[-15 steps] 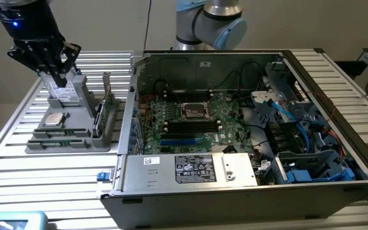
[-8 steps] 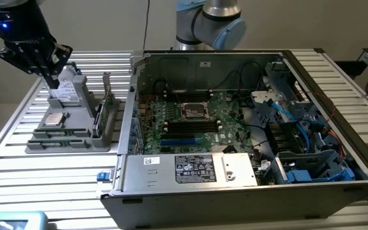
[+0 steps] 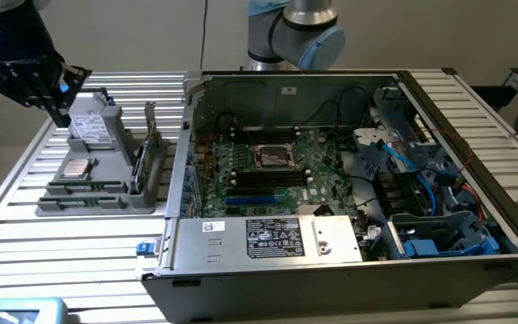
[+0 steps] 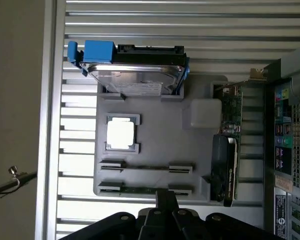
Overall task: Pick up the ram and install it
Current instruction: 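Reach for the ram, then pick up the ram and move it above insertion slot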
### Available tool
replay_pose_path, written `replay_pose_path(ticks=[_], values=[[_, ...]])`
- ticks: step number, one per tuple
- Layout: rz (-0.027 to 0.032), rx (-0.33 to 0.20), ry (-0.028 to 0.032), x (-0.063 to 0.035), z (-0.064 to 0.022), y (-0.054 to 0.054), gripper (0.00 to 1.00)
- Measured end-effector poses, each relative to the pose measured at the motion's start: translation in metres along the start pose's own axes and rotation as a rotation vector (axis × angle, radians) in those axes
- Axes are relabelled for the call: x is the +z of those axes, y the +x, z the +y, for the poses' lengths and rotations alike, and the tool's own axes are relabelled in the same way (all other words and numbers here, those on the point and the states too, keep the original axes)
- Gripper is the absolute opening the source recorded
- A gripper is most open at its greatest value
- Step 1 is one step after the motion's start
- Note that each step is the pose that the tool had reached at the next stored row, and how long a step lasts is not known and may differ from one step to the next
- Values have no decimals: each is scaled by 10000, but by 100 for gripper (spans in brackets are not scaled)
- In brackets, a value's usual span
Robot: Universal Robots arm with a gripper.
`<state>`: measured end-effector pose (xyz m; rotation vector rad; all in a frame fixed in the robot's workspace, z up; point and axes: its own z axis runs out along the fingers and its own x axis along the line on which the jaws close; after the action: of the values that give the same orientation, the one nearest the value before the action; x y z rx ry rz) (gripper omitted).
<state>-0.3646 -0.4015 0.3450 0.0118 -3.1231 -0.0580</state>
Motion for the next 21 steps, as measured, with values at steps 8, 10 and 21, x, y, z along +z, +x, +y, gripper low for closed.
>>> replay_pose_path(ticks=[8, 10, 21], values=[[3, -86, 75, 123, -4, 10, 11], [3, -101, 88, 150, -5, 11, 11], [56, -1590, 117, 198, -7, 16, 11]])
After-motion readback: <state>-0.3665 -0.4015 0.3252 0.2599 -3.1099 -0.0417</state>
